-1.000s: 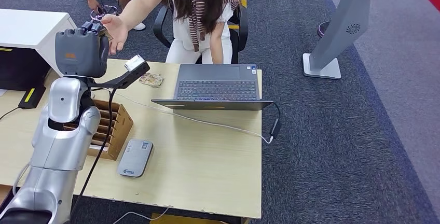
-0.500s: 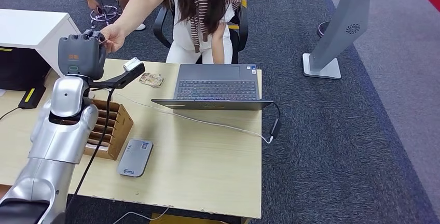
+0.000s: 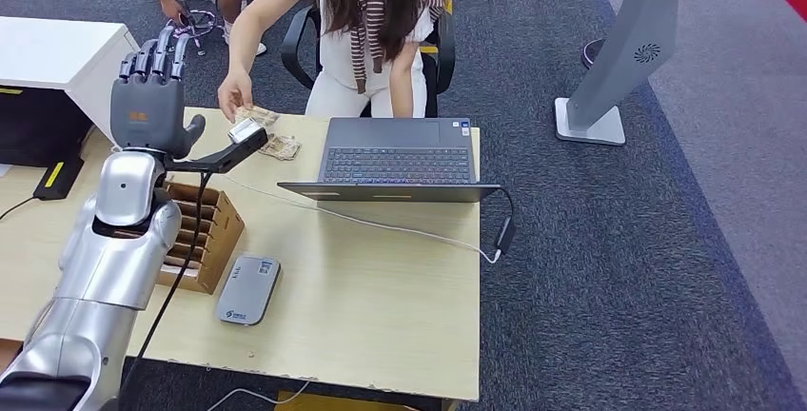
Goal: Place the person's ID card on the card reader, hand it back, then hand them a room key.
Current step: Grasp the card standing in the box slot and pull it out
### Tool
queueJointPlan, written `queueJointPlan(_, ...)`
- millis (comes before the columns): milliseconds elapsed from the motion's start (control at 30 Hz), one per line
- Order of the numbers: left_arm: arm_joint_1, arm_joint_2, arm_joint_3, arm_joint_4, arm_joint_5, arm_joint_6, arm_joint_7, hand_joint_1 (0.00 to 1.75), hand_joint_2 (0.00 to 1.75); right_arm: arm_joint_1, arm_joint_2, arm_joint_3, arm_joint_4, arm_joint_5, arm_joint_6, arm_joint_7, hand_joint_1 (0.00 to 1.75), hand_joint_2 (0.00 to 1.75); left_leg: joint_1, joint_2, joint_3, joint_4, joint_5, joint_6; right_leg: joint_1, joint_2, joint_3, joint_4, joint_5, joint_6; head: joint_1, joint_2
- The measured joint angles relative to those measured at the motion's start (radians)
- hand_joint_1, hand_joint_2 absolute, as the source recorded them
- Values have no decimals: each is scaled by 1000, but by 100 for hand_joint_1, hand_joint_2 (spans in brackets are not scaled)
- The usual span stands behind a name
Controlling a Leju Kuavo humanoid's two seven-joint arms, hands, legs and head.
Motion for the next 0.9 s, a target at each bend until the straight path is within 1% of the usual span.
queueJointPlan(200, 101, -1, 0, -126, 51, 8, -30, 0, 175, 2, 0, 0, 0, -7, -1, -4, 0, 175, 0, 0, -1, 0, 0, 0, 0, 0, 0, 0, 0, 0, 0, 0)
queueJointPlan(267, 153, -1, 0, -187, 78, 18, -46, 0, 175, 3, 0, 0, 0, -17, -4, -6, 0, 175, 0, 0, -1, 0, 0, 0, 0, 0, 0, 0, 0, 0, 0, 0)
queueJointPlan(333, 233, 1, 0, -272, 102, 34, -60, 0, 175, 8, 0, 0, 0, -30, -12, -7, 0, 175, 0, 1, -1, -1, -1, 0, 0, 1, -1, 0, 0, 0, 0, 0)
queueJointPlan(467, 421, 17, 0, -437, 132, 60, -76, 0, 175, 17, 0, -2, 0, -52, -22, -11, 0, 175, 0, 1, -2, -1, -2, 0, 0, 1, -1, 0, -2, 0, 0, 0)
queueJointPlan(633, 655, 51, 18, -581, 163, 92, -109, 0, 175, 28, -2, -12, 0, -74, -23, -22, 0, 175, 0, 1, -2, -1, -3, 0, 0, 0, -3, 0, -4, 1, 0, 0)
queueJointPlan(767, 768, 65, 61, -631, 182, 111, -124, 0, 175, 30, -4, -23, -1, -88, -25, -25, 0, 175, 0, 0, -4, -1, -4, 0, 0, -2, -2, 0, -4, 1, 0, 0)
queueJointPlan(833, 824, 67, 108, -638, 208, 127, -144, 0, 175, 32, -6, -30, -1, -93, -27, -26, 0, 175, 0, 0, -4, -1, -4, 0, 0, -1, -3, 0, -4, 1, 0, 0)
queueJointPlan(900, 869, 67, 174, -632, 229, 155, -184, 0, 175, 35, -8, -35, -1, -92, -28, -27, 0, 175, 0, 0, -4, -1, -4, 0, 0, -2, -3, 0, -4, 1, 0, 0)
